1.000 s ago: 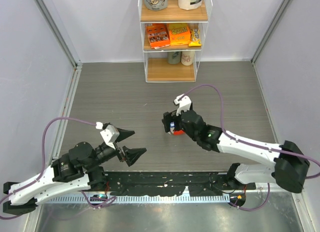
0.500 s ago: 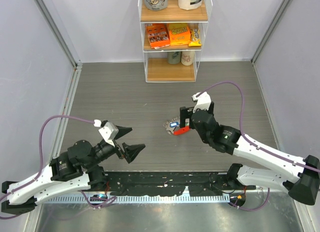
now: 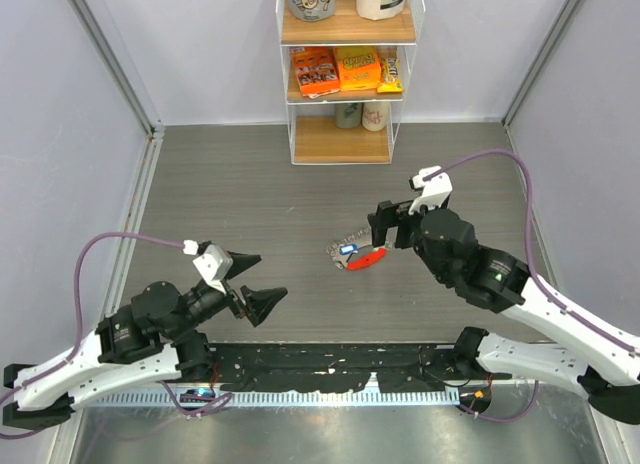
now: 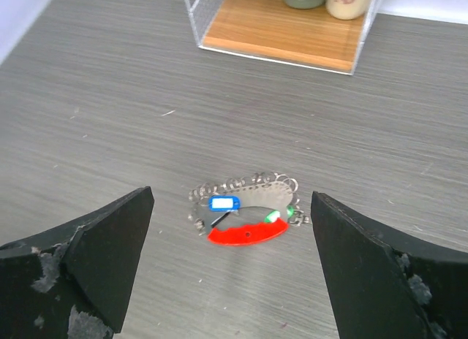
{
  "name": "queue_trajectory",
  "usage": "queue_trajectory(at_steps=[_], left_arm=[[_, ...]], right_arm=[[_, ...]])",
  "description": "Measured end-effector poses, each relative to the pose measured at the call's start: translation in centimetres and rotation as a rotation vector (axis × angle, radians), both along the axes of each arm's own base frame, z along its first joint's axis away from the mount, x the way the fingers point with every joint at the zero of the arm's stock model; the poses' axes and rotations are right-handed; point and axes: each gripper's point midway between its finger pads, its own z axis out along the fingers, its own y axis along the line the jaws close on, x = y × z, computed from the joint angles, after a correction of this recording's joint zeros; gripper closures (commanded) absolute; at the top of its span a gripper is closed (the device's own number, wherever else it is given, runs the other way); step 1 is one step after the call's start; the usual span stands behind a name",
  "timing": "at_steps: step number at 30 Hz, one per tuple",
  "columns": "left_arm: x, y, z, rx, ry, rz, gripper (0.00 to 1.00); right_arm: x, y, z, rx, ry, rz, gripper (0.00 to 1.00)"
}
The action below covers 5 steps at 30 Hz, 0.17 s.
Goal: Put the keys on the keyring
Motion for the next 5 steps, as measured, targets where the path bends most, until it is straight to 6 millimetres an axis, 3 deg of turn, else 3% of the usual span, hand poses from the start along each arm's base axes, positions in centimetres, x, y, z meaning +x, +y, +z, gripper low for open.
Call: queue_trajectory(at_steps=[5], left_arm=[[0.1,0.1,-0.1,0.006,0.002,0.005,0.00]], right_arm=[[-1.5,1.2,1.3,0.019,-0.002,0.125,0.05]])
